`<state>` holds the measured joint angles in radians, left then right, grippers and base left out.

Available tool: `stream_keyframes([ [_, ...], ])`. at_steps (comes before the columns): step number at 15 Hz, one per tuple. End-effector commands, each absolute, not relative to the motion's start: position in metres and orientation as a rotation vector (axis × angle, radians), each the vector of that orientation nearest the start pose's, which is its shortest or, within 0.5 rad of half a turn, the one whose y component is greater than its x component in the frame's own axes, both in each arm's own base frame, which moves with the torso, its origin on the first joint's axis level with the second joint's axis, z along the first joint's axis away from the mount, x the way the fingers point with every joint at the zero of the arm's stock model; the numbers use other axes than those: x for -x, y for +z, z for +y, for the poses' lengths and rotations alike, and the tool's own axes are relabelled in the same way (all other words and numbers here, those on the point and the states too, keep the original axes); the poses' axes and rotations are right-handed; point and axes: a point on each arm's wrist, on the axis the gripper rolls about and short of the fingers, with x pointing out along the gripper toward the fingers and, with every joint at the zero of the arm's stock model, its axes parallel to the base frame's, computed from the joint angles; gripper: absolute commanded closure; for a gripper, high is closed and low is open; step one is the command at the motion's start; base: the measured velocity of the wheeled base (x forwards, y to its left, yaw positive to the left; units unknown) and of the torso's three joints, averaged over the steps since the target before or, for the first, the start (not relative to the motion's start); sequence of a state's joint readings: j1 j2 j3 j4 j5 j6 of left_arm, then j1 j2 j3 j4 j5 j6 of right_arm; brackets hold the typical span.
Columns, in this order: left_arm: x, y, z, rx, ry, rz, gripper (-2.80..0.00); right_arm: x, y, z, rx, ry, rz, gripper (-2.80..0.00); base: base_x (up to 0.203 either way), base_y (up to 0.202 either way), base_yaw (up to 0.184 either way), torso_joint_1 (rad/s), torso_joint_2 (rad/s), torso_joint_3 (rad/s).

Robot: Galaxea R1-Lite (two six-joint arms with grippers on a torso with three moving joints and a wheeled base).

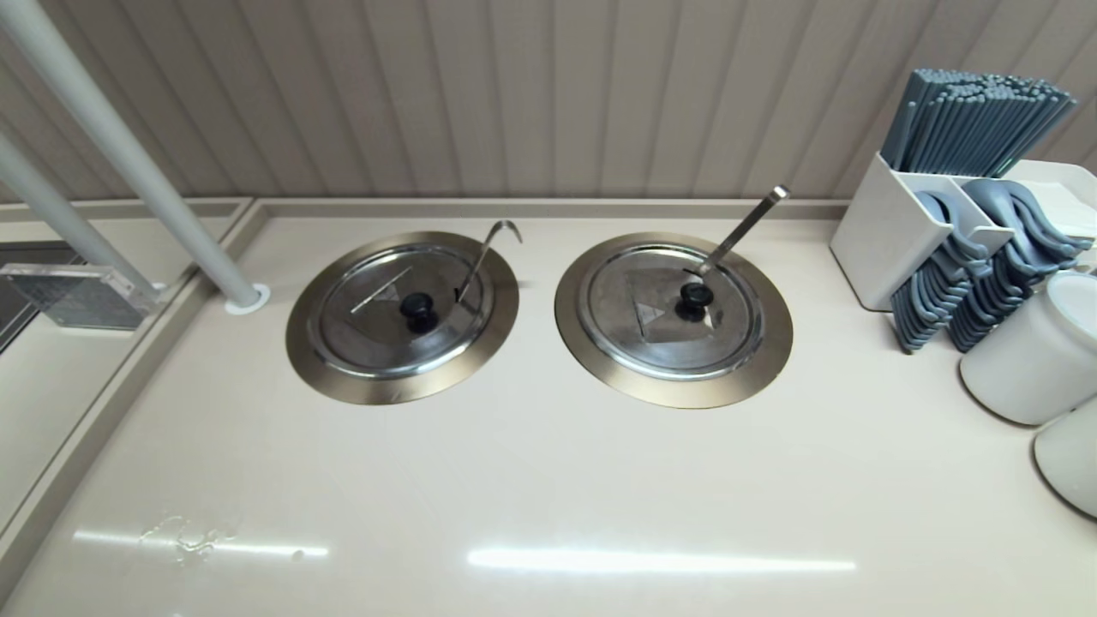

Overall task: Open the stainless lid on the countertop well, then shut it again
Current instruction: Open the lid

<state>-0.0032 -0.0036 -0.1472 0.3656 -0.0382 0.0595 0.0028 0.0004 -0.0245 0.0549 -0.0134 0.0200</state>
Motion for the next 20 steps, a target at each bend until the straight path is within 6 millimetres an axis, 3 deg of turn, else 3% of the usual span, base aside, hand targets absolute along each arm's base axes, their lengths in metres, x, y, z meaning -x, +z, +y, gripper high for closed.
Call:
stream_keyframes([
  [1, 0.038, 0.078, -0.001, -0.056, -0.048, 0.221, 0.00, 0.025, 0.077, 0.000, -0.020, -0.011, 0.031, 0.00, 0.000, 0.000, 0.000, 0.000, 0.00, 0.000],
  [7, 0.038, 0.079, -0.001, -0.081, -0.059, 0.208, 0.00, 0.025, 0.077, 0.000, -0.020, -0.011, 0.031, 0.00, 0.000, 0.000, 0.000, 0.000, 0.00, 0.000],
  [8, 0.038, 0.088, -0.001, -0.097, -0.069, 0.164, 0.00, 0.025, 0.077, 0.000, -0.020, -0.011, 0.031, 0.00, 0.000, 0.000, 0.000, 0.000, 0.00, 0.000],
  [11, 0.026, 0.145, -0.002, -0.094, -0.099, 0.095, 0.00, 0.025, 0.077, 0.000, -0.020, -0.011, 0.031, 0.00, 0.000, 0.000, 0.000, 0.000, 0.00, 0.000],
  [13, -0.001, 0.194, -0.002, -0.061, -0.109, 0.115, 0.00, 0.025, 0.077, 0.000, -0.020, -0.011, 0.031, 0.00, 0.000, 0.000, 0.000, 0.000, 0.00, 0.000],
  [15, -0.040, 0.228, -0.003, -0.035, -0.117, 0.153, 0.00, 0.025, 0.077, 0.000, -0.020, -0.011, 0.031, 0.00, 0.000, 0.000, 0.000, 0.000, 0.00, 0.000],
  [18, -0.110, 0.257, -0.006, -0.016, -0.144, 0.188, 0.00, 0.025, 0.077, 0.000, -0.020, -0.011, 0.031, 0.00, 0.000, 0.000, 0.000, 0.000, 0.00, 0.000],
  [20, -0.156, 0.265, -0.012, -0.009, -0.166, 0.221, 0.00, 0.025, 0.077, 0.000, -0.020, -0.011, 0.031, 0.00, 0.000, 0.000, 0.000, 0.000, 0.00, 0.000],
])
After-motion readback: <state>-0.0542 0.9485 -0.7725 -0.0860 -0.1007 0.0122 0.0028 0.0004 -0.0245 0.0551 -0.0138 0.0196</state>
